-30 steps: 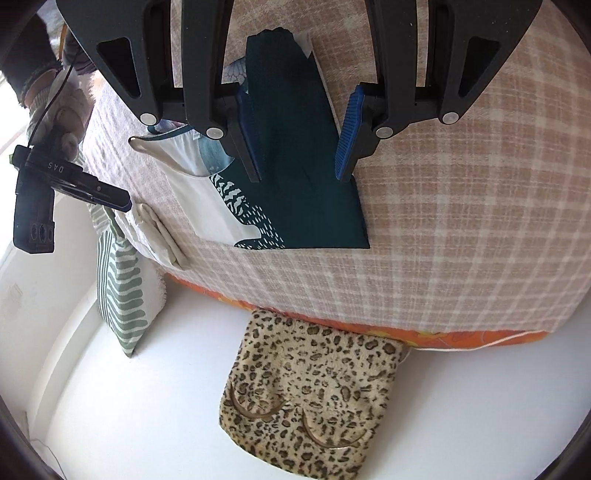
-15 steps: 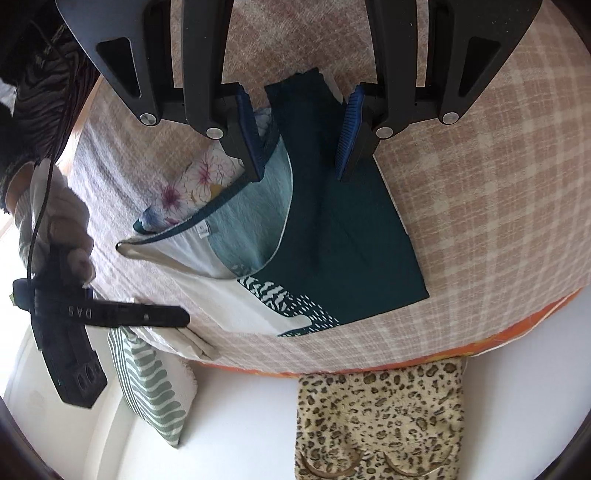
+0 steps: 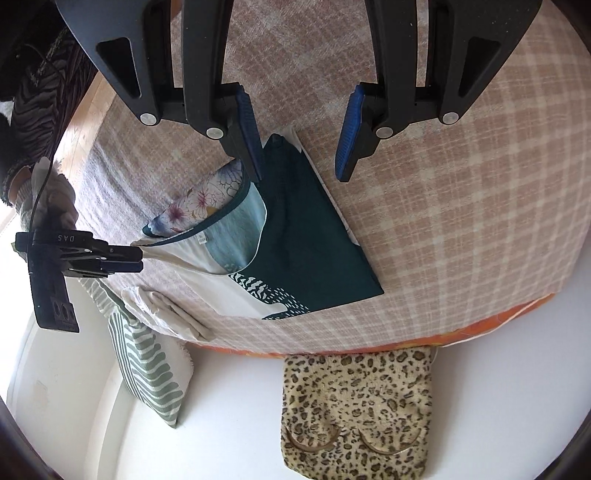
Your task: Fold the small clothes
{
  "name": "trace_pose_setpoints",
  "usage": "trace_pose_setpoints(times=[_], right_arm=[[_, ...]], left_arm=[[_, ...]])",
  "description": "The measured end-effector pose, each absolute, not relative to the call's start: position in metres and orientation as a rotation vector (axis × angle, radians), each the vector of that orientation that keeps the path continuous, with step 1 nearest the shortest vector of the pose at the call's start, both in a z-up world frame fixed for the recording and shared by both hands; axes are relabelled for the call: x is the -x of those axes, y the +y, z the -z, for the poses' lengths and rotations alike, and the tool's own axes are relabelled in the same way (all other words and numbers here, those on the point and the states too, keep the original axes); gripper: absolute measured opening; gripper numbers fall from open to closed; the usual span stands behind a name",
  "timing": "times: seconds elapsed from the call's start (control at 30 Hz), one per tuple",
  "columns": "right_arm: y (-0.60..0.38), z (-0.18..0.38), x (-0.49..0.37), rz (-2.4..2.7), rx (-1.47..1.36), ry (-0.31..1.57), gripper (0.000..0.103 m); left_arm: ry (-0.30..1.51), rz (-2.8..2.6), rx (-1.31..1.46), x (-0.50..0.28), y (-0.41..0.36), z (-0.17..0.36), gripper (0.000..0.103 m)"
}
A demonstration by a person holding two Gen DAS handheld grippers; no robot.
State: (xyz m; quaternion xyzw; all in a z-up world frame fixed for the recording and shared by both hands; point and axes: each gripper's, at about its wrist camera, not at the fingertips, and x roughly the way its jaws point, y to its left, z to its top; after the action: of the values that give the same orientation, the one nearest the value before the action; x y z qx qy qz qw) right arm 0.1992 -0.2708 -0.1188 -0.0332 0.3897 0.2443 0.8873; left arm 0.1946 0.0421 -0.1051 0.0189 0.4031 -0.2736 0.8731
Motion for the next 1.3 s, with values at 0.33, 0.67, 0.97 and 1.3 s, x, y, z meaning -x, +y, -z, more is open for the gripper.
trace_pose_setpoints(times=[0.33, 0.67, 0.97, 1.3], right_arm=[[-0.272, 0.118, -0.217, -0.458, -0.033, 0.830, 0.039], [-0.311, 0.128, -0.233, -0.391, -0.115, 0.875, 0.039], [-0.310, 0.151, -0.230, -0.478, -0.161, 0.983, 0.039], [-0.326, 0.116, -0.238, -0.573, -0.248, 0.897, 0.039]], left_arm=[[0.802, 0.554, 0.050, -0.220, 0.035, 0.103, 0.038], [0.907, 0.667, -0.196, -0.198, -0.008, 0.142, 0.010], [0.902, 0.665, -0.074, -0.201, 0.019, 0.124, 0.009], [0.790, 0.614, 0.040, -0.230, 0.023, 0.086, 0.012]])
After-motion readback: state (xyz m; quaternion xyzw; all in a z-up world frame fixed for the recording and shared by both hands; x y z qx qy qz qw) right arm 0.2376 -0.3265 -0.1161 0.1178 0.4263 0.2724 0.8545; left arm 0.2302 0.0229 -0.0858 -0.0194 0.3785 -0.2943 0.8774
